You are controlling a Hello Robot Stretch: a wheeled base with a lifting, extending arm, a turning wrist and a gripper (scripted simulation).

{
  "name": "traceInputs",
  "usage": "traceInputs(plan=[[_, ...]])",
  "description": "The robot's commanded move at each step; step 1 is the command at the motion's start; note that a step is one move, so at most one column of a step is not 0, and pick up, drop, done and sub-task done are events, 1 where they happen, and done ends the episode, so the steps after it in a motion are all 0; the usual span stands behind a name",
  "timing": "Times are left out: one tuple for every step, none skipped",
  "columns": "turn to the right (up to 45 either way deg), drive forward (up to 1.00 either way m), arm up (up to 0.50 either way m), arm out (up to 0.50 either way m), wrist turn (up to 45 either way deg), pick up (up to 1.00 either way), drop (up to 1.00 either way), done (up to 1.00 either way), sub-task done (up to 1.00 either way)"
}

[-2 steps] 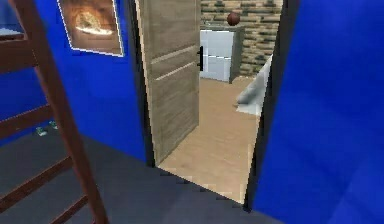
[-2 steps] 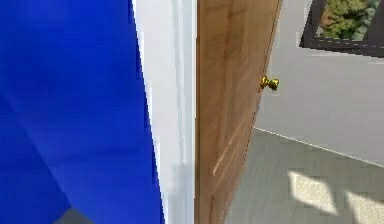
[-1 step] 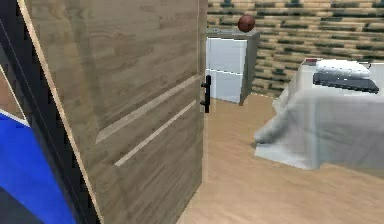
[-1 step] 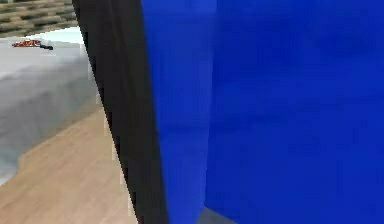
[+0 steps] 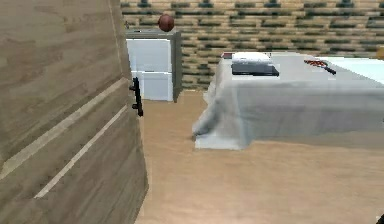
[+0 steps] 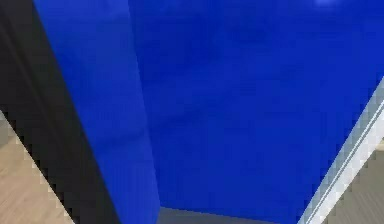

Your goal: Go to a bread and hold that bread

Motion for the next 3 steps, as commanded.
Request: traceInputs(plan=[[0.0,0.15,0.00,0.00,0.0,0.00,0.00,0.00,0.00],[-3.0,0.00,0.00,0.00,0.0,0.00,0.00,0.00,0.00],[0.0,1.00,0.00,0.00,0.0,0.00,0.00,0.00,0.00]])
